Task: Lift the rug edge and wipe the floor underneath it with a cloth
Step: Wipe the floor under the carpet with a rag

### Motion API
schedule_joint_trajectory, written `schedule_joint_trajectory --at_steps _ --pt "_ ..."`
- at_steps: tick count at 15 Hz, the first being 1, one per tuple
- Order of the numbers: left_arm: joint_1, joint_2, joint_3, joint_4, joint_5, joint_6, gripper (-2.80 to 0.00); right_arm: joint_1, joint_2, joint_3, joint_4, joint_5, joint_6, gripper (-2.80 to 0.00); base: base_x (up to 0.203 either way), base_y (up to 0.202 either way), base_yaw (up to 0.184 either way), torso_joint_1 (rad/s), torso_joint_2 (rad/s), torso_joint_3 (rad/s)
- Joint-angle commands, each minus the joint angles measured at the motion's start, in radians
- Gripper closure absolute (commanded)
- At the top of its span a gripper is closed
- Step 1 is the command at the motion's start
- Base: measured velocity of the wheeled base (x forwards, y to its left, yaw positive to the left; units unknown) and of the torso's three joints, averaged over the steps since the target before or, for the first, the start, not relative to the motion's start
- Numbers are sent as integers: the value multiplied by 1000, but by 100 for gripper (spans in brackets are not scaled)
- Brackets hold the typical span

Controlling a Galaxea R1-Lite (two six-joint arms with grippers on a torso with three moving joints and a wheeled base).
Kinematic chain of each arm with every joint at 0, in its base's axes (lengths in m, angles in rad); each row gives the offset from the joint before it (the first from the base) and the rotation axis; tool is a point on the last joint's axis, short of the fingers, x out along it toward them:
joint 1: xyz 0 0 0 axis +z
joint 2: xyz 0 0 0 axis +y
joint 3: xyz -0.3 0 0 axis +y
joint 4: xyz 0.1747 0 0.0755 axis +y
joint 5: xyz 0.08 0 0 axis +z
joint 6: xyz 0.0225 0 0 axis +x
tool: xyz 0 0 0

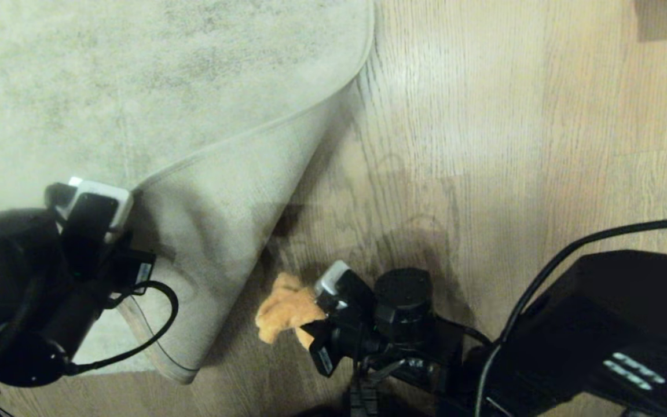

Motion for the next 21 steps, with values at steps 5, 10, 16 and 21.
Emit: schedule_joint_trajectory --at_steps 5,10,16,21 --pt "0 4 3 -5 6 2 0 -51 191 -304 1 -1 37 0 0 0 0 0 0 0" --pt "-26 7 3 -5 8 2 0 -214 106 -326 9 -2 34 0 0 0 0 0 0 0" --pt "-49 2 3 -5 23 2 0 -359 -83 -323 71 -2 29 0 0 0 0 0 0 0" --pt "-49 -2 2 -5 23 2 0 -365 -264 -279 187 -2 17 0 0 0 0 0 0 0"
